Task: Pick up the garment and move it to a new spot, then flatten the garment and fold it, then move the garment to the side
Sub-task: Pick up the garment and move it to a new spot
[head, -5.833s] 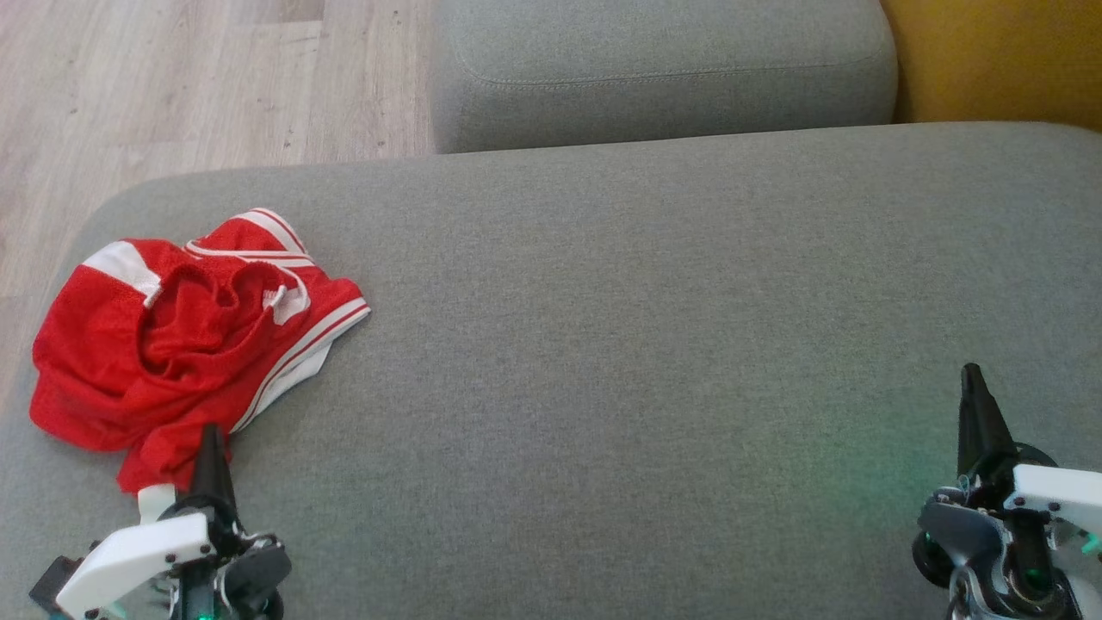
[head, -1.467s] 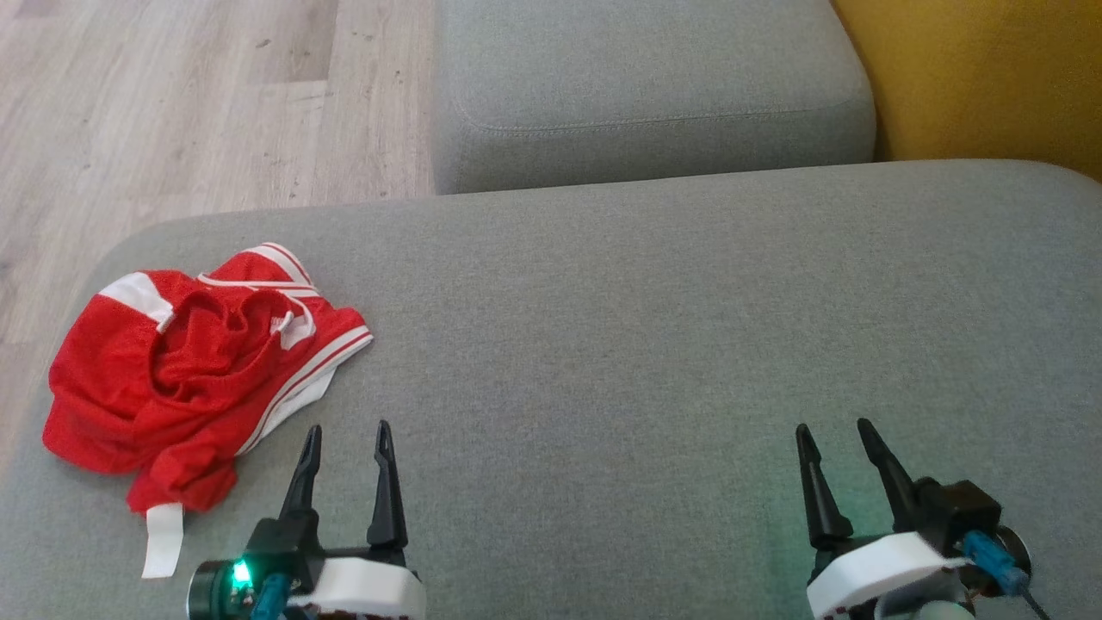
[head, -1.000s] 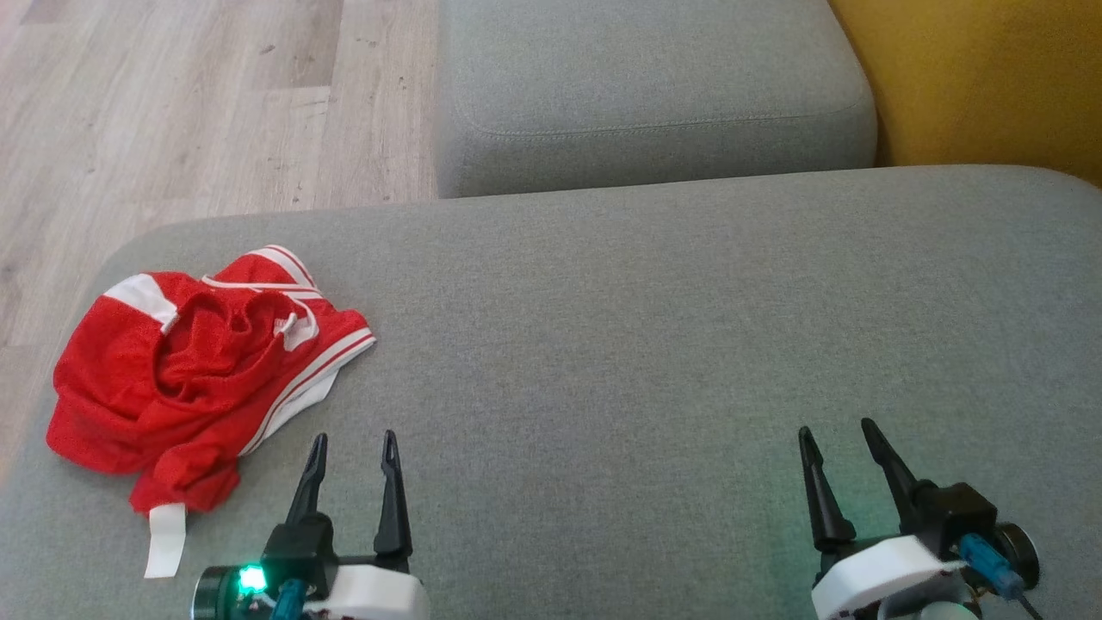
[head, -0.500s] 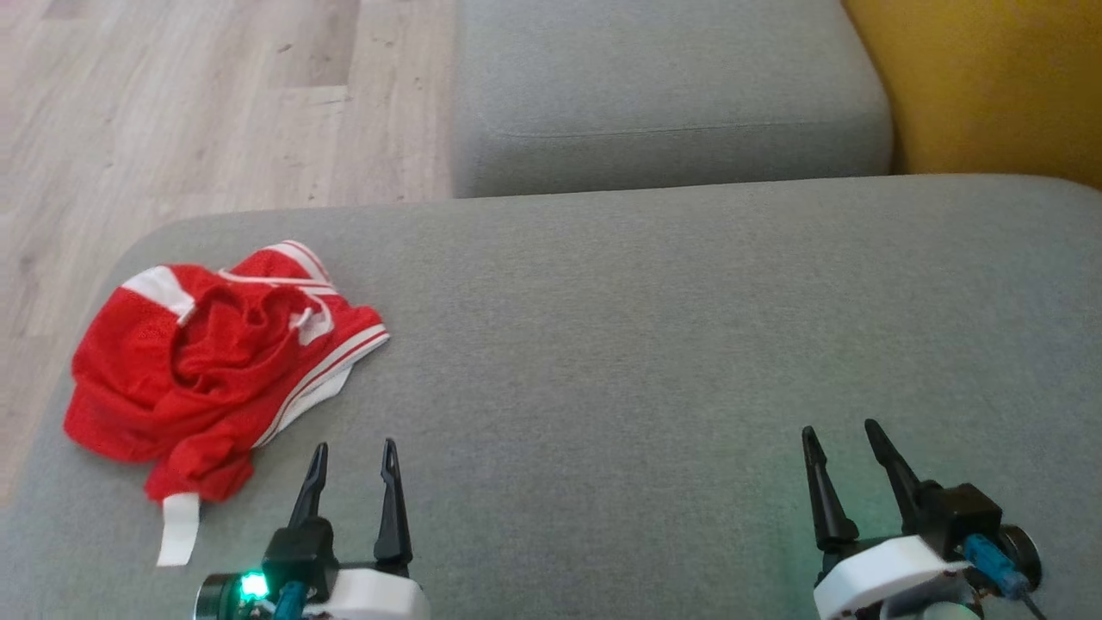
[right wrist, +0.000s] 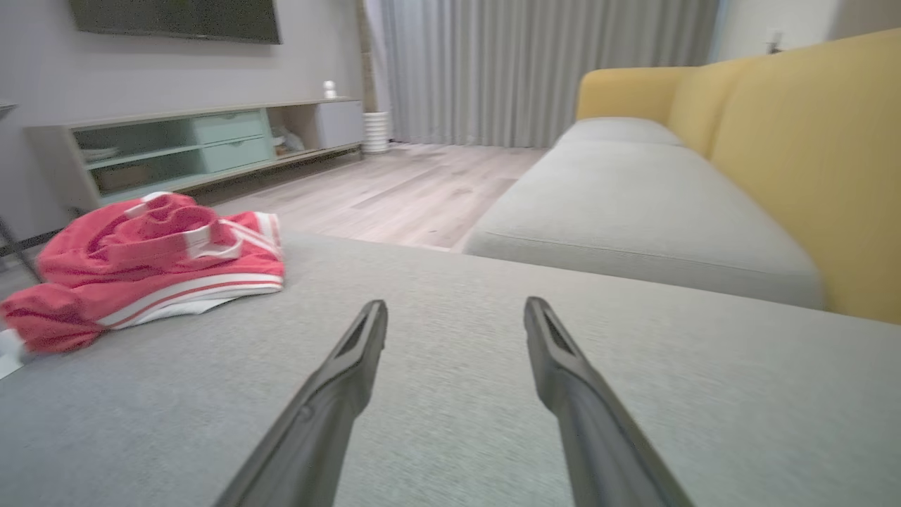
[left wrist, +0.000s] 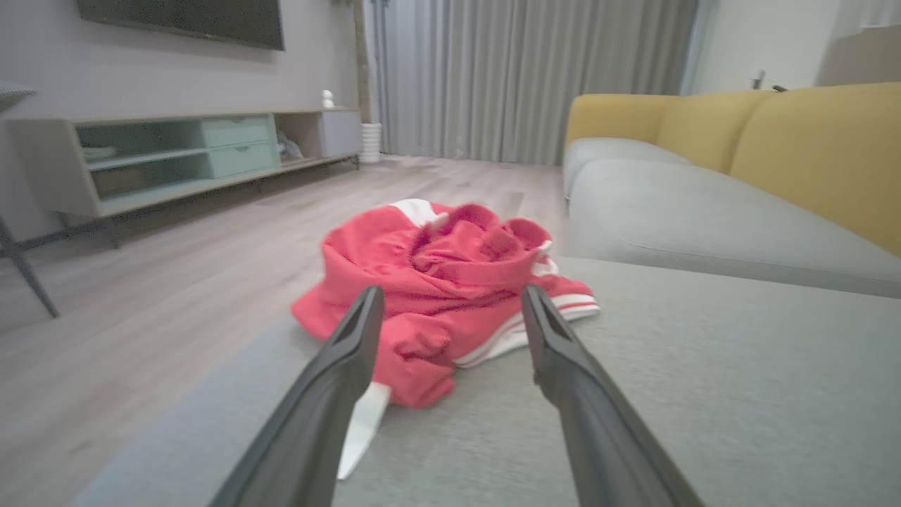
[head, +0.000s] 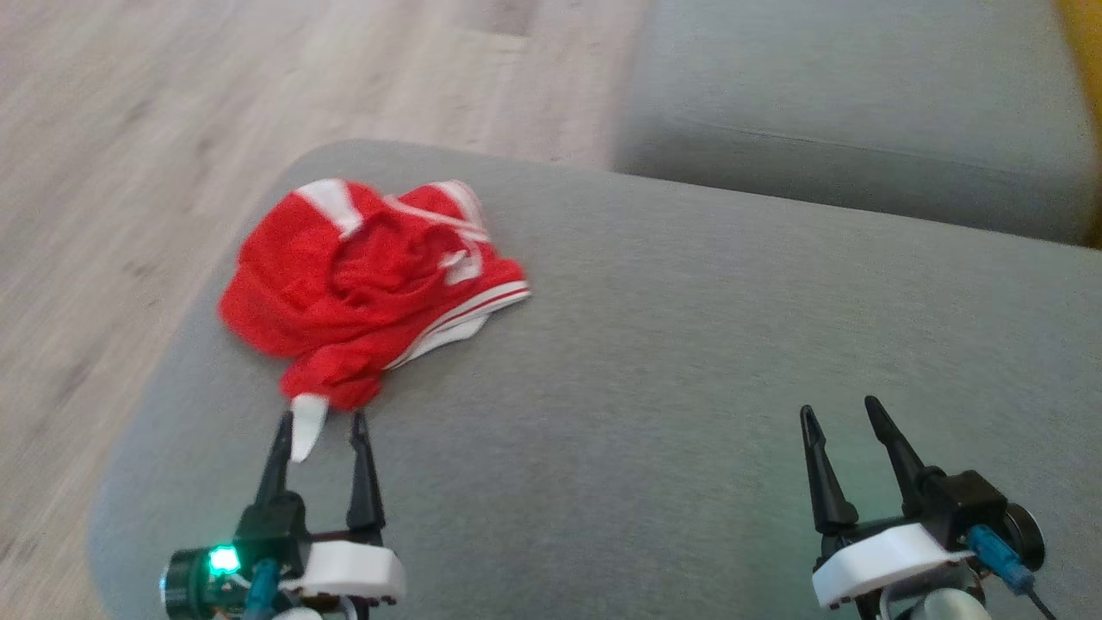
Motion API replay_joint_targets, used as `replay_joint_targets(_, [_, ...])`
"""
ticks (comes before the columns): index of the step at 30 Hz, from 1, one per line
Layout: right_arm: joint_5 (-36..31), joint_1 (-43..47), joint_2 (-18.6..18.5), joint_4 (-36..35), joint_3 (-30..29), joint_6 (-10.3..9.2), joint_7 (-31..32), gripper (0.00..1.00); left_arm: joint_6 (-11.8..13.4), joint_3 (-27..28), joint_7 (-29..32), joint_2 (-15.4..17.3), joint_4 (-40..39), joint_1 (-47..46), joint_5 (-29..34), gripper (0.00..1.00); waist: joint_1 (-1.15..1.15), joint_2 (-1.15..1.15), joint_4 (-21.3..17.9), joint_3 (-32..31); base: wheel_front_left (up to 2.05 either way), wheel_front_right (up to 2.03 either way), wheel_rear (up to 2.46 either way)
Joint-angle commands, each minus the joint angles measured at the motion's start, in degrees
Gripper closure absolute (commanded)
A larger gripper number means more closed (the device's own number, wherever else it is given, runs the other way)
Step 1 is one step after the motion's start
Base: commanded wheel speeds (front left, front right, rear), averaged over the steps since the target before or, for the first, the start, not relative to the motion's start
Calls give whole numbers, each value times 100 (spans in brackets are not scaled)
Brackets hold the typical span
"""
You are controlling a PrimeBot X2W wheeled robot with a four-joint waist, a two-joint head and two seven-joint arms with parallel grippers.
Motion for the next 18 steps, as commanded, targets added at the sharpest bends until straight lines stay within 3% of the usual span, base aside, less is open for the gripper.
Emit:
replay_joint_targets(1, [25,-280,-58,-177,156,44,-77,0,14,248,-55,28,-229,-316,67,0,0,0,583,159,0,0,0])
replay_joint_targets(9, [9,-451,-58,-157,109,44,-77,0,-34,663,-55,31,-515,-302,250,0,0,0,1078,369,0,0,0])
replay_joint_targets(18, [-535,-767,-58,-372,-7,44,-77,0,-408,1135,-55,457,-1099,-1079,529,0,0,0,760,1228,0,0,0])
